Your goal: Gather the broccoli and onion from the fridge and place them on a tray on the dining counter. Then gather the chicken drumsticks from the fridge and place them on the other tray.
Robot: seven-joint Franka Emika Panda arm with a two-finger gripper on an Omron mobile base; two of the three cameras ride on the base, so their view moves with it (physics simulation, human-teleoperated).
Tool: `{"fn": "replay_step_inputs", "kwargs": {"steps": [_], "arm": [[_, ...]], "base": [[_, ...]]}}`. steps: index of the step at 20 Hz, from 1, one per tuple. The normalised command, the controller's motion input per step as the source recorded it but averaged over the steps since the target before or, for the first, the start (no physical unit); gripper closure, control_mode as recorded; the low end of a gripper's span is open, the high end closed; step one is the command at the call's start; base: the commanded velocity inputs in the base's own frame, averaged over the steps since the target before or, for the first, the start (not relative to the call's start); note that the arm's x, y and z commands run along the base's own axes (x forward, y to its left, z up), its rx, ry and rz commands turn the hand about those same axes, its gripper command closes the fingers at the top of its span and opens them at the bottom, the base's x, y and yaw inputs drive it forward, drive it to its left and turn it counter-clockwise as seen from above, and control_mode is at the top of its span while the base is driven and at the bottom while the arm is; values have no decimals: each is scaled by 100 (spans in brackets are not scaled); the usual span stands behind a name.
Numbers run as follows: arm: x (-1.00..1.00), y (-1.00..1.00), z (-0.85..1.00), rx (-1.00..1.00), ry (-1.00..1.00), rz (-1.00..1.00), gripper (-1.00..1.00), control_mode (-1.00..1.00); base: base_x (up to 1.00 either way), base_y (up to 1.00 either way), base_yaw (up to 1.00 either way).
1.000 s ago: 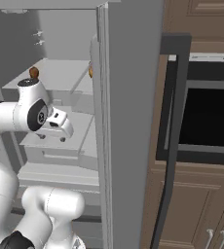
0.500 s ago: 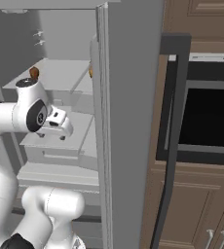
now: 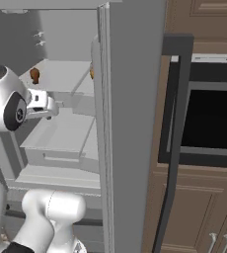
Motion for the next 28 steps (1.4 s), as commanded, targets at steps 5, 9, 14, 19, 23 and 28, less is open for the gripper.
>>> {"fn": "replay_step_inputs", "kwargs": {"steps": [5, 9, 14, 19, 23, 28], "arm": [[0, 4, 96, -1, -23, 12, -100, -100], [26, -4, 92, 0, -13, 18, -100, -100], [81, 16, 51, 1, -11, 21, -100, -100], [90, 49, -9, 0, -1, 2, -100, -100], [63, 37, -27, 0, 2, -12, -100, -100], [59, 29, -5, 2, 11, -13, -100, -100]], "base": [[0, 0, 0], [0, 0, 0], [0, 0, 0], [0, 0, 0], [0, 0, 0], [0, 0, 0]]}}
